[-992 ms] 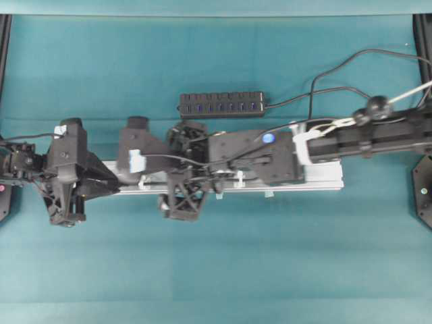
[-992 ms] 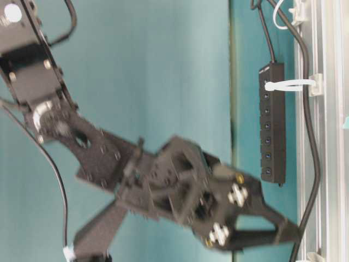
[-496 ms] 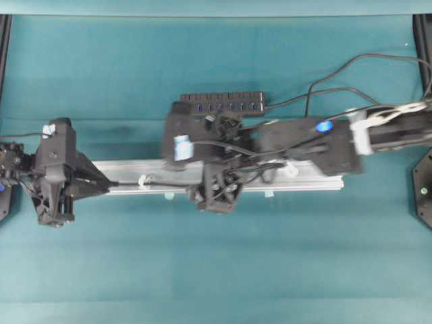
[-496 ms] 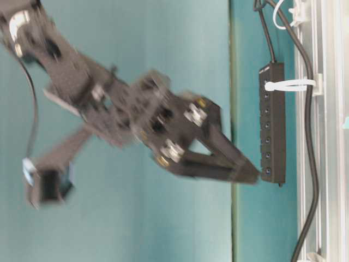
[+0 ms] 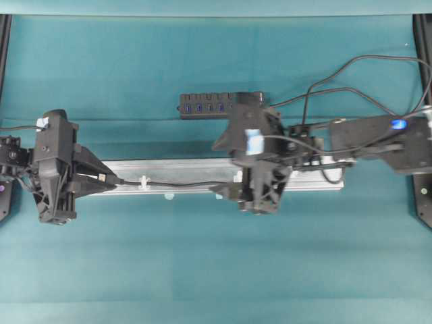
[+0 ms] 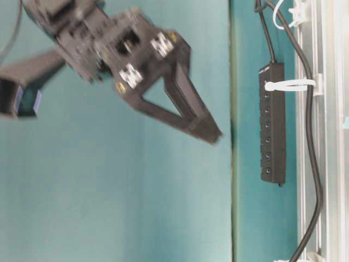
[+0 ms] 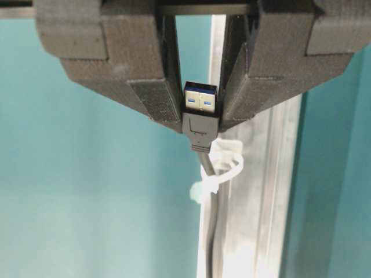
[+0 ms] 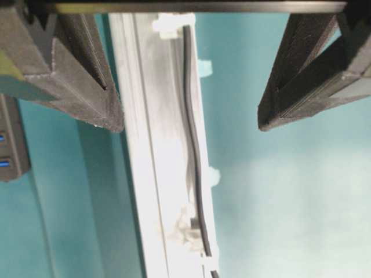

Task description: Pass the USB cable through three rings with both arms.

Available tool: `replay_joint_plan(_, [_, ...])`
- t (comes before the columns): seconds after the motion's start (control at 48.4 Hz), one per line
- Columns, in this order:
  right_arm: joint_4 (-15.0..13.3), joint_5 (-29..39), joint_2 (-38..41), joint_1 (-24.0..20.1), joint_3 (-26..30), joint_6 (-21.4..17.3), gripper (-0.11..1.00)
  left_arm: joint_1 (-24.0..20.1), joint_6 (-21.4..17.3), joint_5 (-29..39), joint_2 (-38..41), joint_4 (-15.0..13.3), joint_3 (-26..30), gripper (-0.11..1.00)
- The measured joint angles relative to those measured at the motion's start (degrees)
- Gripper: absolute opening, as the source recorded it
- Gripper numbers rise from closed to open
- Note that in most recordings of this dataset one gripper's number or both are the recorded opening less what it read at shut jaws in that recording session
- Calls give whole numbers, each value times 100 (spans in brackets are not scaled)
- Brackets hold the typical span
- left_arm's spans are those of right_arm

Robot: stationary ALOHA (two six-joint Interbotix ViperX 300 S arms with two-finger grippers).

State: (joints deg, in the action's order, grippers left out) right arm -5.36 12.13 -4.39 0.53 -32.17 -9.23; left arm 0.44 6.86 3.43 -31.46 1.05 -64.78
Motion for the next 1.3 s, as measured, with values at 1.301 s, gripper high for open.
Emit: replay_joint_plan(1.301, [123,-800,-2083,-62,-1811,-527,69,0,-26,-26,-35,0,185,21])
